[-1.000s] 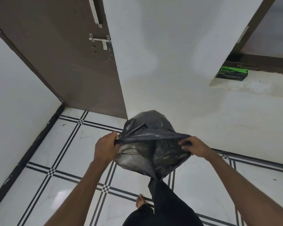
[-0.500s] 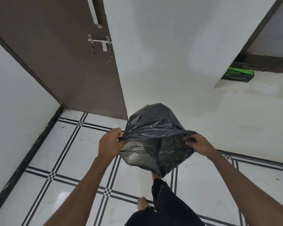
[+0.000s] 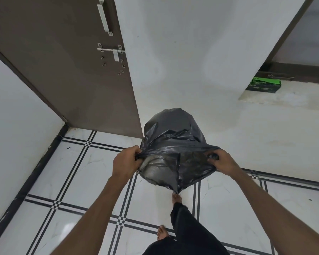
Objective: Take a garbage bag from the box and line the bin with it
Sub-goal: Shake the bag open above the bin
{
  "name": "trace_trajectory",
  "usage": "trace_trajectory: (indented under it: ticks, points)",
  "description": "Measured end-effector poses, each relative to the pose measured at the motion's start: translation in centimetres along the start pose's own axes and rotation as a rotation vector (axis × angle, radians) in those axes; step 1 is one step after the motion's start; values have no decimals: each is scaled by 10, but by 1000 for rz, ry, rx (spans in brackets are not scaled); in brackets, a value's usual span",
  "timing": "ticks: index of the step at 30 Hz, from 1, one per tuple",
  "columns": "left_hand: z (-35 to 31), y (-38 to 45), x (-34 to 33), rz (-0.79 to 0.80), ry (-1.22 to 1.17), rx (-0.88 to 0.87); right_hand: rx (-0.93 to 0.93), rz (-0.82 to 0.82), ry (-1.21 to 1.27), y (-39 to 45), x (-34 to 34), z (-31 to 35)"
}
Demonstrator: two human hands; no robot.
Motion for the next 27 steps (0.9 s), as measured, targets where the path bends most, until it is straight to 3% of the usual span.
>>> trace_trajectory:
  ticks: [9,15,20,27]
  points:
    - [19,6,-7,68,-201,158,-40,5,-16,1,-2,-1]
    - [23,16,-11,76,-153,201,-54,4,-46,16,5,0]
    - [25,30,-27,124,-216,224,-98,77,-36,30,2,-10]
    - [18,47,-50,165,-104,180,-180,286,-65,52,-4,-33]
Point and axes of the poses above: each hand's wrist, its own y-axis towards the middle knuckle, its own x-axis out of the back of the hand, z = x × y, the point moved 4 cm from there along y, towards the middle knuckle, and after that the axes turned 5 degrees about x, right-handed, at the moved point
